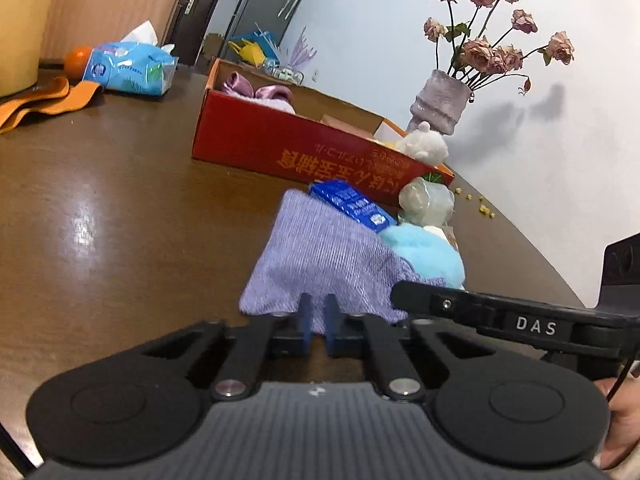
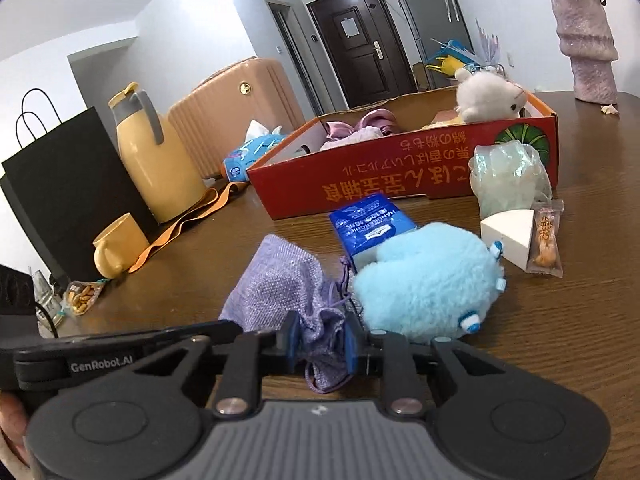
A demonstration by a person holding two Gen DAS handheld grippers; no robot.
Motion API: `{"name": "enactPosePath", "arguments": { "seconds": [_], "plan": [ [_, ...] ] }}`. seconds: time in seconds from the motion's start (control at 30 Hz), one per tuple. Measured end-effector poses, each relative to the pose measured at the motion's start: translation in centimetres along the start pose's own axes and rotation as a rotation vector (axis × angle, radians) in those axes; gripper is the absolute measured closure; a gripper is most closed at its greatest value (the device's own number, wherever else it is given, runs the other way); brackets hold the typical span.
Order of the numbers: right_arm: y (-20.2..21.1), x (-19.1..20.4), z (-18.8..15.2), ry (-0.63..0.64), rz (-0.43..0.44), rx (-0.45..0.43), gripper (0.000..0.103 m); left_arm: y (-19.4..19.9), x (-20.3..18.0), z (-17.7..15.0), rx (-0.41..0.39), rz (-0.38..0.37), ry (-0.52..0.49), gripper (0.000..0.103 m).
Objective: Organize soft objects
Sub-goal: 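Grasp the lavender drawstring pouch with the left gripper, then carry the pouch with the left gripper into the box and release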
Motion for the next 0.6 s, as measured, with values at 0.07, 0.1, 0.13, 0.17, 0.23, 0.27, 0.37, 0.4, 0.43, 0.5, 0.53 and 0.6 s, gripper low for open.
{"name": "enactPosePath", "arguments": {
  "seconds": [0.07, 0.1, 0.13, 0.17, 0.23, 0.27, 0.37, 0.4, 0.43, 0.5, 0.53, 0.6],
  "plan": [
    [0.2, 0.1, -0.1, -0.001, 0.002, 0.002, 0.083, 0.5, -0.3, -0.1, -0.005, 0.003, -0.011, 0.099],
    [0.5, 0.4, -0.3, 0.004, 0.013, 0.008, 0.084, 1.0, -0.5, -0.1, -0.020, 0.009, -0.026, 0.099],
    [0.9, 0.9, -0.4, 0.011, 0.042, 0.017, 0.084, 1.7, -0.7, 0.1, -0.046, 0.010, -0.037, 0.098],
    [1.4, 1.4, -0.5, 0.022, 0.069, 0.024, 0.084, 2.3, -0.6, 0.4, -0.073, 0.018, -0.033, 0.088],
    [2.4, 2.2, -0.9, 0.074, 0.100, 0.047, 0.085, 3.2, 0.3, 0.7, -0.098, 0.045, -0.001, 0.033],
    [2.7, 2.2, -1.3, 0.100, 0.101, 0.069, 0.085, 3.3, 0.8, 0.8, -0.095, 0.050, 0.017, 0.014],
    [3.3, 1.5, -2.2, 0.112, 0.109, 0.132, 0.085, 3.3, 0.8, 0.7, -0.069, 0.021, 0.017, 0.016],
    [3.5, 1.2, -2.3, 0.118, 0.119, 0.146, 0.085, 3.1, 0.3, 0.7, -0.062, 0.004, 0.002, 0.016],
    [3.6, 1.0, -2.3, 0.121, 0.129, 0.153, 0.085, 2.7, -0.4, 0.6, -0.050, -0.018, -0.014, 0.013],
    [3.8, 0.5, -2.1, 0.113, 0.143, 0.166, 0.085, 1.7, -1.5, 0.0, -0.011, -0.052, -0.031, 0.013],
    [3.9, 0.3, -1.9, 0.110, 0.144, 0.167, 0.085, 1.1, -1.9, -0.3, 0.010, -0.054, -0.029, 0.013],
    [3.9, -0.4, -1.5, 0.097, 0.123, 0.158, 0.085, 0.7, -2.6, -0.7, 0.017, -0.067, -0.034, 0.017]
  ]
}}
Point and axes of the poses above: each gripper's, at about its wrist camera, not at the fingertips, and y roughly against the way its jaws point, x to its left, z to its top, the point moved 10 cm from there along -y, roughly the way its jaws point, and after that the axes turned 9 degrees about -y, right-handed, at the moved point
